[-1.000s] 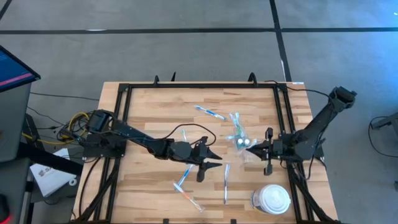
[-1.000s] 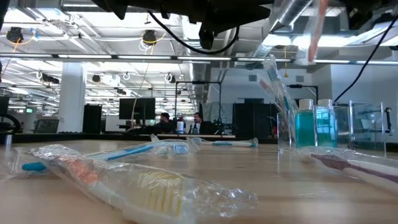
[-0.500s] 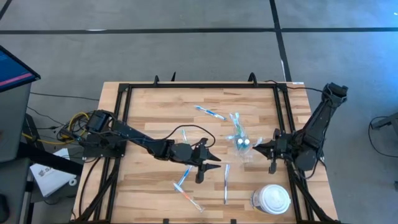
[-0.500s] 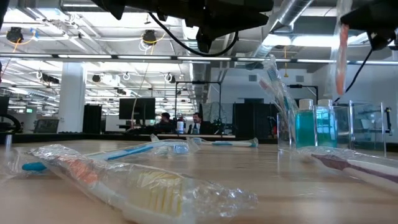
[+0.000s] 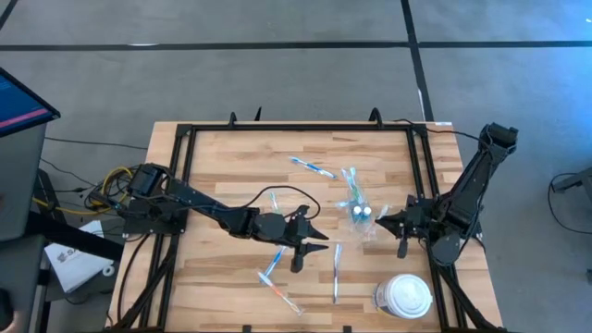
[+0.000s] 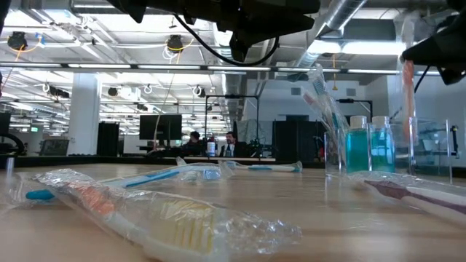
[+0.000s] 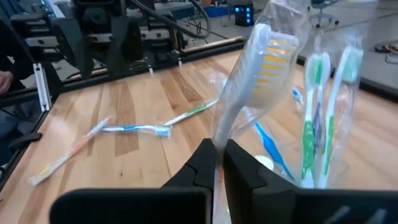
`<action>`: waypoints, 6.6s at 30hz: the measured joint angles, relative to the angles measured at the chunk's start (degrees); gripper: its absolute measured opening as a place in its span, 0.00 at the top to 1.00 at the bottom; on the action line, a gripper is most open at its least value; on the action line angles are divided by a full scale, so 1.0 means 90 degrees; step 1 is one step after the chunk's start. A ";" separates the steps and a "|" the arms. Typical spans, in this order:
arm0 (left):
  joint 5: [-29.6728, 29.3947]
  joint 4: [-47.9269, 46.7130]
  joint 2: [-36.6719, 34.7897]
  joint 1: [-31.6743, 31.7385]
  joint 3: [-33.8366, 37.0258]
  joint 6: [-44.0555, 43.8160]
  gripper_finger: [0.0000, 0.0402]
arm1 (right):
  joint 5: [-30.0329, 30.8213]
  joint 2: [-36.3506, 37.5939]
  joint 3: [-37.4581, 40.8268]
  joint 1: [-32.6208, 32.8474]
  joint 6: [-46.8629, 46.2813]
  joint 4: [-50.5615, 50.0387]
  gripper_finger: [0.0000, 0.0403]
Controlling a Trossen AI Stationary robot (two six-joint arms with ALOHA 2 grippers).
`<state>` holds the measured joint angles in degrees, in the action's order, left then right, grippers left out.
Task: Pick & Place toothbrushing station
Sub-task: Put the top orange toothbrush into the transparent organizer, then put the bottom blue toothbrush into the transparent organizer
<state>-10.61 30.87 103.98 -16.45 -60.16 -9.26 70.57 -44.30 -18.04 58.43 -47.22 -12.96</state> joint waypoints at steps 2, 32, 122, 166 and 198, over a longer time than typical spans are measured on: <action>0.0000 0.0000 0.0000 0.0000 0.0000 0.0000 0.74 | 0.0031 -0.0119 0.0026 0.0000 -0.0208 0.0009 0.97; -0.0002 -0.0004 0.0000 0.0000 0.0000 0.0000 0.74 | 0.0011 -0.0696 0.0029 0.0018 -0.0212 0.0330 0.55; 0.0873 -0.5083 -0.0882 -0.0712 0.0850 -0.4848 0.74 | -0.1074 0.0047 -0.1433 -0.1768 0.3463 0.0800 0.68; 0.0431 -0.4084 -0.0253 -0.0879 0.0968 -0.4968 0.99 | -0.1188 0.0047 -0.1433 -0.1753 0.3482 0.0872 0.70; -0.2769 -0.2534 -0.2241 -0.0570 0.0952 -0.1174 0.99 | -0.1188 -0.0014 -0.1433 -0.1763 0.3480 0.1288 0.69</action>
<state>-35.53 8.06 83.81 -21.57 -51.59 -19.82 59.88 -44.42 -30.94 42.57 -15.90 -1.37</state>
